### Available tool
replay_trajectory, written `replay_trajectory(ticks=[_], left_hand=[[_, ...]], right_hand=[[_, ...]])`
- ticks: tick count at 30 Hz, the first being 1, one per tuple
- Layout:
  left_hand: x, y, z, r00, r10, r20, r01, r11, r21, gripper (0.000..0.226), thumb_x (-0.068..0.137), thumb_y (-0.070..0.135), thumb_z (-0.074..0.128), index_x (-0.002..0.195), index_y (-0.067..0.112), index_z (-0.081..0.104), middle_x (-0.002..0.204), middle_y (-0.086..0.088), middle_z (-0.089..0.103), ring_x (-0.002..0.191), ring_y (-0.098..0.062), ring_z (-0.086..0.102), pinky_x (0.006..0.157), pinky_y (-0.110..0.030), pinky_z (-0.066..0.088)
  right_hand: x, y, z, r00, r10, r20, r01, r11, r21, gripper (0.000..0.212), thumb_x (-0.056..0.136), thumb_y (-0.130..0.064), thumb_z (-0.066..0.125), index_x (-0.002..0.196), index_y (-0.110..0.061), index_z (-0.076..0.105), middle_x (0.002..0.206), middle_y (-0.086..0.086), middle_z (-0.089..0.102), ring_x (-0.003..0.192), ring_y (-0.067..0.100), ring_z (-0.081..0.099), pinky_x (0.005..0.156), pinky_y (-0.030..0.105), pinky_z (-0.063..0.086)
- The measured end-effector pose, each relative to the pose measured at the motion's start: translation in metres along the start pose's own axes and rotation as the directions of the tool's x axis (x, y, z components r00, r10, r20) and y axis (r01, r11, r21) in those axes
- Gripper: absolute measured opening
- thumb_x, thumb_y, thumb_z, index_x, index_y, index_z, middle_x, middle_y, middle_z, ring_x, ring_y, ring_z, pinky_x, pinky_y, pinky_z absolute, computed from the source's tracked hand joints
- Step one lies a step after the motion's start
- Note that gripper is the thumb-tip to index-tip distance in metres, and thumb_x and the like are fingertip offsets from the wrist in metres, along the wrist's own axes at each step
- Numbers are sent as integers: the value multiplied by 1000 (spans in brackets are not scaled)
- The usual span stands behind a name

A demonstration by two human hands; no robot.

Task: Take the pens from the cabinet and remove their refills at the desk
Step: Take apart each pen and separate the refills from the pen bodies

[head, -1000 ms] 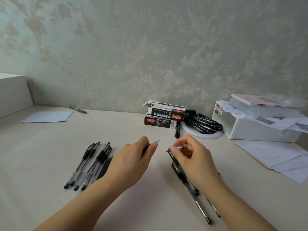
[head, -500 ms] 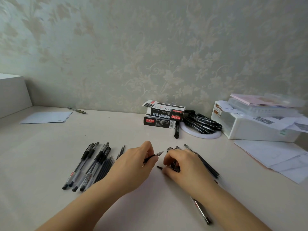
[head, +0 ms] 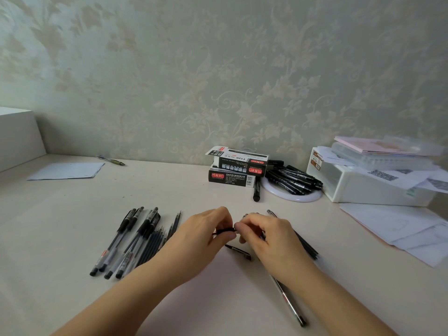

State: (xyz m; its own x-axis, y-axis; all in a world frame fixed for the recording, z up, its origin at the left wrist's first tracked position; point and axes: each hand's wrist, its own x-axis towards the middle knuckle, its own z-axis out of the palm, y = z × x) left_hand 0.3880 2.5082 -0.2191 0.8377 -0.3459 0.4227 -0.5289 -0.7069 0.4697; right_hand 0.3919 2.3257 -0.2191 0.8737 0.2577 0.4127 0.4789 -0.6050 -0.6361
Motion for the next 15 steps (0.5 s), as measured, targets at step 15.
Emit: replay_trajectory(ticks=[15], left_hand=[[2, -4, -1, 1000, -23, 13, 24, 999, -46, 12, 97, 33, 50, 89, 35, 59, 75, 18, 63, 68, 0, 53, 57, -15, 37]], right_hand=[[4, 1, -6, 996, 82, 45, -91, 963, 253, 17, 85, -27, 74, 91, -42, 70, 87, -17, 73, 70, 3, 61, 64, 16, 48]])
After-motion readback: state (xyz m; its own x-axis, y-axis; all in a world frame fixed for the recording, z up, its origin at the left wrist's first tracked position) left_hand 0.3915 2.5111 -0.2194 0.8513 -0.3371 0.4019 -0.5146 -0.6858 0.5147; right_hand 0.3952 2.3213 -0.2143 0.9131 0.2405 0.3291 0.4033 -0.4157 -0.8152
